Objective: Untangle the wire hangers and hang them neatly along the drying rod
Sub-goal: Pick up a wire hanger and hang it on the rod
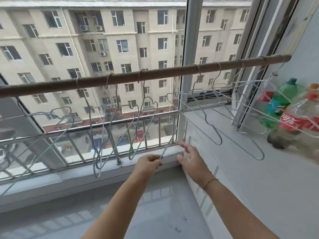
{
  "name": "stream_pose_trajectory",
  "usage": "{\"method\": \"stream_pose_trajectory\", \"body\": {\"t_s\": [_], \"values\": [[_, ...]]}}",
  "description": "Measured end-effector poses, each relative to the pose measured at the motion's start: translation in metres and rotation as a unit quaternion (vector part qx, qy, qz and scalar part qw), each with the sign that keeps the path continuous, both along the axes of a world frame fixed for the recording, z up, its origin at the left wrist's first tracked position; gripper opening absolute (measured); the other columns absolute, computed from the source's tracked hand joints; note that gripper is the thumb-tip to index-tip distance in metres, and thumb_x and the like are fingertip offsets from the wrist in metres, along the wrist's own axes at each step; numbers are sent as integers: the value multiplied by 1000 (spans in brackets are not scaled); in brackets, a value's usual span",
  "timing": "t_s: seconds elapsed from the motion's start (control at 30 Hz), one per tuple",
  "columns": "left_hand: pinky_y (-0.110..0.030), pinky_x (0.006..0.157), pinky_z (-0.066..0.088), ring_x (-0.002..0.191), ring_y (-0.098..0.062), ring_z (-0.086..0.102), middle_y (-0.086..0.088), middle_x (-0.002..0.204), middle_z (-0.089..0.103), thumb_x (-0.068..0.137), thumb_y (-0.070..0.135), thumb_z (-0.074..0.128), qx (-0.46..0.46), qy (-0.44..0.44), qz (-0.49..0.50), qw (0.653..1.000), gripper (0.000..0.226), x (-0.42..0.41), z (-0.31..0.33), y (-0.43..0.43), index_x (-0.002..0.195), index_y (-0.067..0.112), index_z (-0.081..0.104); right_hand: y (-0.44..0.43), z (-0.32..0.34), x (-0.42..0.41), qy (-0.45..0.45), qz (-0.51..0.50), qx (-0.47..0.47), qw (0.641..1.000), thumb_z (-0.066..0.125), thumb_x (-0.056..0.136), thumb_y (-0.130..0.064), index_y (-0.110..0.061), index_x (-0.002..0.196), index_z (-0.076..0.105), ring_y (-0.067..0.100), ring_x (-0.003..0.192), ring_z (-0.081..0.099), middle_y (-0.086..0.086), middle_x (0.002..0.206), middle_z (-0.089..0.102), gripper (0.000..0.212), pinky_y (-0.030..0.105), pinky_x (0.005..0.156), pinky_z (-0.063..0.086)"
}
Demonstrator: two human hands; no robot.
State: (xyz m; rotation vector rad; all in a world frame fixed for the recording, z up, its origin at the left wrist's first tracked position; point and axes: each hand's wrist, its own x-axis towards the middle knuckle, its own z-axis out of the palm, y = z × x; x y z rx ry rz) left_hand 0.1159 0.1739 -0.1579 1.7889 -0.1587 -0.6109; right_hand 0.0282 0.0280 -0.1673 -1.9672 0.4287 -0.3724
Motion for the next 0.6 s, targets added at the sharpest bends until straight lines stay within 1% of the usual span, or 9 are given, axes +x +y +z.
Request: {"method": "stream_pose_trajectory", "body": {"t_s": [0.13, 0.23, 0.27, 0.3, 0.37, 0.4, 0.5, 0.53, 0.6], "values": [[-21, 68, 42, 72, -15, 54, -8, 79, 65, 89, 0, 51, 79, -31, -65, 994, 24, 0, -15, 19, 94, 11, 71, -16, -25, -3, 42, 41, -100, 993, 55, 89, -23, -21, 134, 41, 6, 126, 31, -7, 133, 39, 48, 24, 109, 22], [-8, 54, 38, 68, -9, 54, -2, 78, 66, 89, 3, 49, 113, -78, -85, 987, 26, -1, -19, 25, 93, 16, 71, -26, -35, -9, 86, 101, -90, 987, 57, 88, -22, -22, 124, 54, 8, 120, 44, -7, 125, 52, 36, 12, 101, 30], [-10, 56, 39, 70, -10, 55, -3, 80, 68, 89, 3, 49, 114, -90, -88, 986, 27, -2, -20, 25, 90, 19, 71, -28, -35, -13, 101, 123, -58, 986, 57, 89, -21, -23, 118, 58, 8, 116, 52, -7, 118, 58, 29, 7, 96, 35], [-14, 63, 41, 74, -13, 56, -4, 83, 69, 89, 3, 49, 107, -96, -89, 986, 27, -2, -20, 25, 88, 20, 70, -30, -35, -18, 117, 141, -25, 983, 57, 89, -20, -24, 110, 61, 8, 108, 58, -7, 109, 64, 22, 7, 93, 40], [-24, 74, 42, 80, -17, 58, -8, 86, 69, 90, 1, 49, 91, -104, -91, 986, 28, -5, -20, 23, 86, 21, 69, -32, -32, -27, 136, 160, -2, 978, 54, 90, -16, -23, 95, 65, 6, 86, 65, -3, 87, 70, 13, 19, 86, 50], [-27, 77, 43, 82, -20, 59, -8, 88, 69, 89, 1, 50, 87, -112, -89, 986, 27, -7, -20, 21, 86, 19, 70, -32, -30, -32, 141, 163, 6, 976, 52, 91, -14, -20, 89, 66, 6, 73, 65, -1, 77, 68, 15, 21, 77, 52], [-27, 89, 39, 99, -21, 56, -5, 102, 64, 85, 8, 61, 140, -219, -17, 965, 15, -14, -22, 14, 94, 16, 70, -23, -20, -50, 134, 136, 63, 980, 47, 93, -9, -12, 85, 65, 8, 48, 53, 3, 59, 53, 20, 21, 48, 47], [-27, 90, 38, 101, -20, 54, -4, 103, 62, 84, 13, 63, 153, -261, 36, 952, 14, -19, -20, 11, 96, 16, 70, -18, -16, -55, 126, 121, 83, 981, 45, 94, -9, -11, 87, 65, 8, 46, 49, 2, 57, 51, 21, 21, 44, 43], [-31, 87, 44, 94, -19, 58, -3, 97, 64, 84, 19, 65, 89, -267, 110, 953, 10, -37, -10, 1, 93, 16, 68, -7, -7, -61, 104, 96, 133, 981, 42, 95, -7, -9, 90, 65, 7, 44, 43, 0, 57, 50, 23, 20, 41, 36]]}}
